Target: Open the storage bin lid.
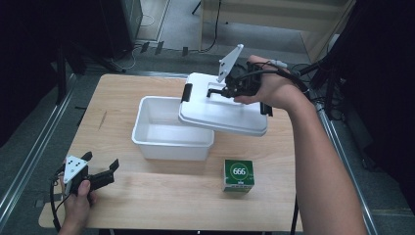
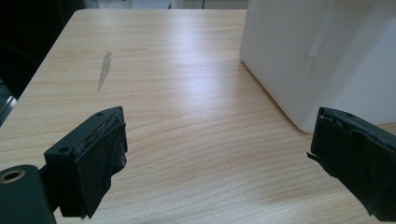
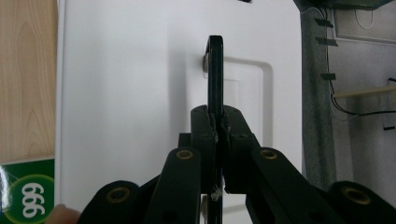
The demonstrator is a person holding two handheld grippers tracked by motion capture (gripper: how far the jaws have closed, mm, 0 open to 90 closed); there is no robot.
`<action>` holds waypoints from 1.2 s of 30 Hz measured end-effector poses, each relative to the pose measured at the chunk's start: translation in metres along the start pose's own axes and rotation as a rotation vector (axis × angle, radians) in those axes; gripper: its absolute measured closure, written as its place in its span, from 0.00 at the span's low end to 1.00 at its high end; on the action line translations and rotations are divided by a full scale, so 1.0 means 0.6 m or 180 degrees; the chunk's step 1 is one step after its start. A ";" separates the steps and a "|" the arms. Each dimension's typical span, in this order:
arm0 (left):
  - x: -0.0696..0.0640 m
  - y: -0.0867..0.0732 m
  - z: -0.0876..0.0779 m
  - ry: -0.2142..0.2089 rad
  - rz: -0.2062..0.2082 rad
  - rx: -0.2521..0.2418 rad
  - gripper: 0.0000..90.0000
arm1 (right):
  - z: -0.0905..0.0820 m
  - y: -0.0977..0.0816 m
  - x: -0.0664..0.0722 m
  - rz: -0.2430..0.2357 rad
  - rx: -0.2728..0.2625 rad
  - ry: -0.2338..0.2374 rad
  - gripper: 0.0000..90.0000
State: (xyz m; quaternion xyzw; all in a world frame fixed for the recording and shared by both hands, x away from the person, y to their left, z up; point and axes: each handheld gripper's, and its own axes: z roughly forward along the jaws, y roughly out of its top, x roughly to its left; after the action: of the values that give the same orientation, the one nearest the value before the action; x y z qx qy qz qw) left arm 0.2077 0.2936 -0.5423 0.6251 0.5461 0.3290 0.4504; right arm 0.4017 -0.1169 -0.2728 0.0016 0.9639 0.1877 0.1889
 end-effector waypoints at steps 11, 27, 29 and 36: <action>-0.001 0.000 0.001 0.0033 -0.0001 -0.0004 0.05 | -0.019 -0.064 -0.004 0.0068 0.0049 -0.0065 0.96; 0.001 0.000 0.001 0.0063 -0.0035 -0.0016 0.05 | -0.029 -0.136 -0.004 0.0185 0.0074 -0.0161 0.96; 0.001 0.000 0.001 0.0065 -0.0035 -0.0017 0.05 | -0.027 -0.145 -0.003 0.0187 0.0103 -0.0171 0.96; 0.001 0.001 0.001 0.0070 -0.0035 -0.0015 0.05 | -0.015 -0.180 -0.003 0.0253 0.0175 -0.0192 0.96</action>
State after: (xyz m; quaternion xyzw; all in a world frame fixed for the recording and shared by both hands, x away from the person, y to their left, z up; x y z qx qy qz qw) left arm 0.2083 0.2940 -0.5422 0.6174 0.5537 0.3345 0.4476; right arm 0.4071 -0.2206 -0.3036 0.0508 0.9617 0.1684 0.2102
